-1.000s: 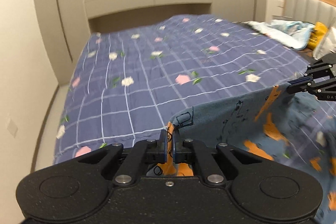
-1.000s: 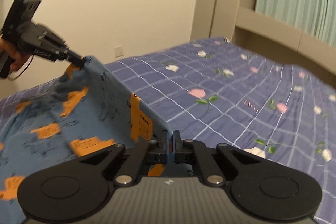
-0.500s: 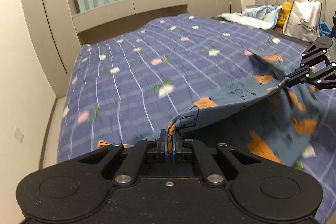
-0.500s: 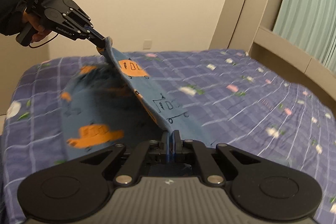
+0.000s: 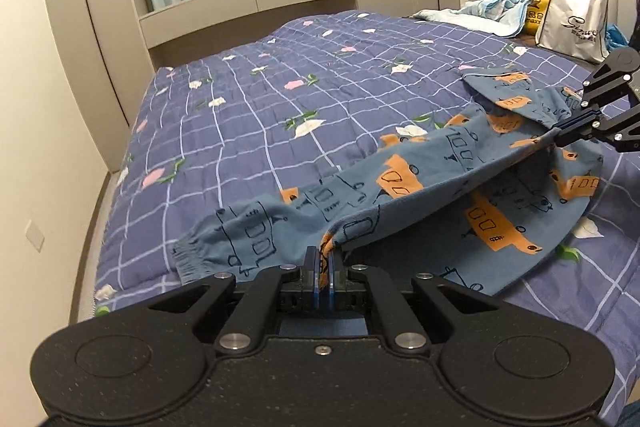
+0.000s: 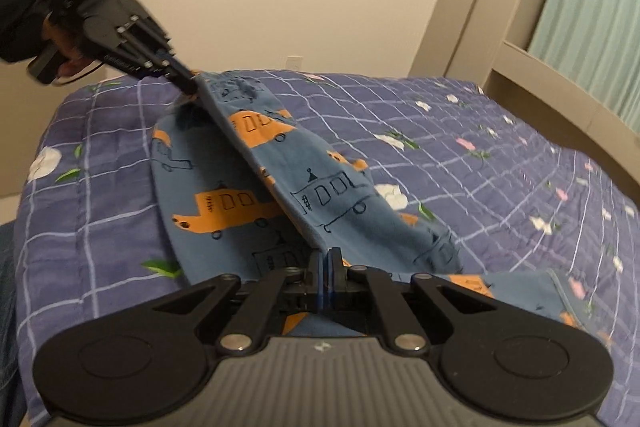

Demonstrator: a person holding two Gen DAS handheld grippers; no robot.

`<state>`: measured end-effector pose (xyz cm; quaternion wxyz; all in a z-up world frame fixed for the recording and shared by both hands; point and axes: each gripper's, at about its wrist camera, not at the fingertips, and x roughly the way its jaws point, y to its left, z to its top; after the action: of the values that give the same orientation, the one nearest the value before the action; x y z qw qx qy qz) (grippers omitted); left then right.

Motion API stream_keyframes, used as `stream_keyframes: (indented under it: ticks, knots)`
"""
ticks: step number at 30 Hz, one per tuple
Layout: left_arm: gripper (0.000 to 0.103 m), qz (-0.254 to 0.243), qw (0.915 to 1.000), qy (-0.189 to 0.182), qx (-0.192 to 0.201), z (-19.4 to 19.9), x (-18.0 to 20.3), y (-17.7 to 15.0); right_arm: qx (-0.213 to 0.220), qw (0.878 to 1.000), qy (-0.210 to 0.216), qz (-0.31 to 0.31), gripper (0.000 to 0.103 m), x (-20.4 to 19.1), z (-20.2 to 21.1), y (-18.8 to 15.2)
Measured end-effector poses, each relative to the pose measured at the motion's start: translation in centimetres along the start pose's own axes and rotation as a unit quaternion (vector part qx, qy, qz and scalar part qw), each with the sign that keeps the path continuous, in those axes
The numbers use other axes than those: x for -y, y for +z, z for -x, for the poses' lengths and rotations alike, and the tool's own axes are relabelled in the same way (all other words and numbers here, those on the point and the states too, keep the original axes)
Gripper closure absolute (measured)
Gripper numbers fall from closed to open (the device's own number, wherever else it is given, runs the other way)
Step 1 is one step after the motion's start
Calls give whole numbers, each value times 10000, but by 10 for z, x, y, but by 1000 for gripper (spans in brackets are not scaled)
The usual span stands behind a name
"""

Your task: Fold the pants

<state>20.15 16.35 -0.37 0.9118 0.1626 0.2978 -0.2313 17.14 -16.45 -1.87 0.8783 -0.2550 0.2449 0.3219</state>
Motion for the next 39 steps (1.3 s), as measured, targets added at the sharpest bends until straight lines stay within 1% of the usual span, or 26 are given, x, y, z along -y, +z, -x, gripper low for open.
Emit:
stream_keyframes:
  ticks: [3,6,8,11,13,15,16,17,18,19,20,21,22,23,24,25,26,29,31,34,36,37,38,39]
  knots:
    - [99,-83,9999,-38,-147,0,0,-4,-90,9996,128,222,101,-15,3,3]
    - [100,-3,9990,-133,-425,-10,1,-17,-260,9989,208,342,101,-30,-5,-2]
    - [99,79,9981,-182,-578,-17,2,-26,-379,9985,260,291,101,-35,-13,-9]
    - [99,201,9977,-150,-625,-23,4,-35,-445,9985,305,76,101,-37,-21,-21]
    - [96,391,9974,-139,-595,-24,3,-36,-416,9986,318,-81,100,-34,-23,-24]
    - [88,583,9965,-120,-588,-22,1,-35,-360,9987,304,-197,96,-33,-21,-25]
    - [82,660,9960,-79,-602,-21,1,-35,-301,9987,309,-271,90,-32,-20,-25]
    - [65,786,9950,-35,-618,-19,2,-34,-246,9987,306,-337,85,-31,-18,-26]
    - [46,899,9941,0,-600,-16,3,-33,-185,9986,290,-399,69,-30,-14,-27]
    - [39,1013,9933,47,-555,-12,5,-31,-106,9985,268,-465,50,-29,-10,-29]
    - [26,1128,9923,104,-509,-9,8,-29,-36,9982,245,-554,43,-28,-6,-31]
    - [18,1243,9911,161,-450,-5,13,-27,22,9976,191,-667,32,-26,-1,-33]
    - [14,1390,9895,195,-355,-1,18,-23,91,9967,126,-791,23,-22,4,-36]
    - [5,1511,9879,205,-281,1,24,-19,146,9957,55,-915,18,-19,10,-38]
    - [1,1635,9860,247,-210,3,30,-16,209,9936,-64,-1107,7,-14,17,-43]
    - [1,1797,9832,292,-94,5,39,-11,263,9912,-183,-1284,1,-9,24,-48]
    - [1,1892,9816,260,-22,4,47,-6,320,9881,-312,-1469,0,-2,31,-53]
    - [1,2043,9788,135,79,-4,79,12,360,9743,-794,-2078,0,21,56,-74]
    - [1,2017,9792,66,188,-11,106,24,337,9592,-1214,-2533,0,38,73,-91]
    - [1,1775,9834,-91,377,-24,154,42,229,9305,-1669,-3252,0,62,92,-119]
    - [1,1501,9873,-181,488,-33,189,53,167,9113,-1782,-3708,0,76,102,-140]
    - [1,1340,9893,-213,526,-38,205,58,143,9021,-1755,-3940,0,82,105,-150]
    - [1,1161,9914,-220,557,-41,219,58,134,8923,-1650,-4201,0,88,108,-160]
    - [1,968,9934,-196,578,-45,233,61,136,8804,-1418,-4523,0,95,111,-170]
